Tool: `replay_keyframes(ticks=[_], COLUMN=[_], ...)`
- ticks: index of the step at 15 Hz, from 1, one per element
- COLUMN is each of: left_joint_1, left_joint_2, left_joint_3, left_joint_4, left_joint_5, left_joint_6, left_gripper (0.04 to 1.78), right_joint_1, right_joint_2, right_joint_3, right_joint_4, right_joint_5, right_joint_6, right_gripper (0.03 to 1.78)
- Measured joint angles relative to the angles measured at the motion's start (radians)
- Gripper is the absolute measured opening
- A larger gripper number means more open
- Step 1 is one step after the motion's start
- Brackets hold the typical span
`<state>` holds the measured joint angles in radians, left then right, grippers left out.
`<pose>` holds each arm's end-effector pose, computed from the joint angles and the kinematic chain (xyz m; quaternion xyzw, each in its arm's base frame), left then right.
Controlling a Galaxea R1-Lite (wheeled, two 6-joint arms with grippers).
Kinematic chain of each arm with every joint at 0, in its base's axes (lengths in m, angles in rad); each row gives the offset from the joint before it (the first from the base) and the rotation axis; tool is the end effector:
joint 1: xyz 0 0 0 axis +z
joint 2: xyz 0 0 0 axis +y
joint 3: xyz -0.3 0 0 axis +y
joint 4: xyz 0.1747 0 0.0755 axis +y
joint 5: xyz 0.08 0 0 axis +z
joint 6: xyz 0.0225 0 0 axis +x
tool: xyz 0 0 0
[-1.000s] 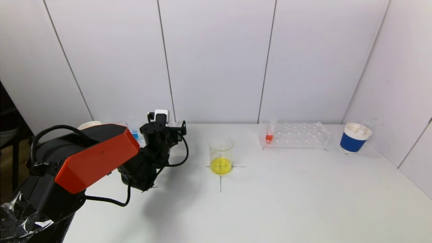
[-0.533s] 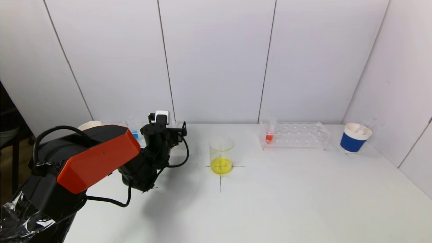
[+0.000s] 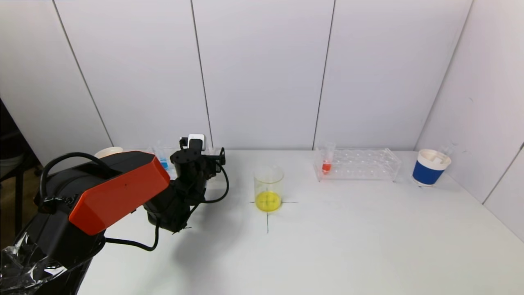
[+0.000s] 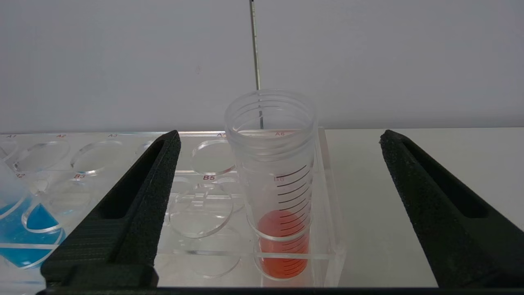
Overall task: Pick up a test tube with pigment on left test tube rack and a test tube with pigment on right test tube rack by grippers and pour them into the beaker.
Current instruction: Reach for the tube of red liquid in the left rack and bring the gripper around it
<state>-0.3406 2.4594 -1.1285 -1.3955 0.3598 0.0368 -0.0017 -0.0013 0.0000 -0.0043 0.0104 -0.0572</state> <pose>0.4254 -0.1424 0.0439 0.0073 -0.0302 0.0102 0.9995 -0.0229 0.0003 0.0759 -0.0286 -0.0029 0.0043 0.9996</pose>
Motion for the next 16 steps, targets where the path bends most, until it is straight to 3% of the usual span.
replay_keyframes(ticks=[3, 8, 16], left_joint_1=[0.000, 0.000, 0.000], left_joint_2=[0.000, 0.000, 0.000], left_joint_3=[0.000, -0.002, -0.003], left_joint_4=[0.000, 0.000, 0.000], left_joint_5=[0.001, 0.001, 0.001], left_joint_6=[0.000, 0.000, -0.002], left_gripper=[1.38, 0.51, 0.46], right_joint_1=[0.000, 0.000, 0.000], right_joint_2=[0.000, 0.000, 0.000], right_joint_3=[0.000, 0.000, 0.000], right_joint_4=[0.000, 0.000, 0.000], right_joint_5=[0.000, 0.000, 0.000], right_joint_6=[0.000, 0.000, 0.000], right_gripper=[1.77, 1.77, 1.77])
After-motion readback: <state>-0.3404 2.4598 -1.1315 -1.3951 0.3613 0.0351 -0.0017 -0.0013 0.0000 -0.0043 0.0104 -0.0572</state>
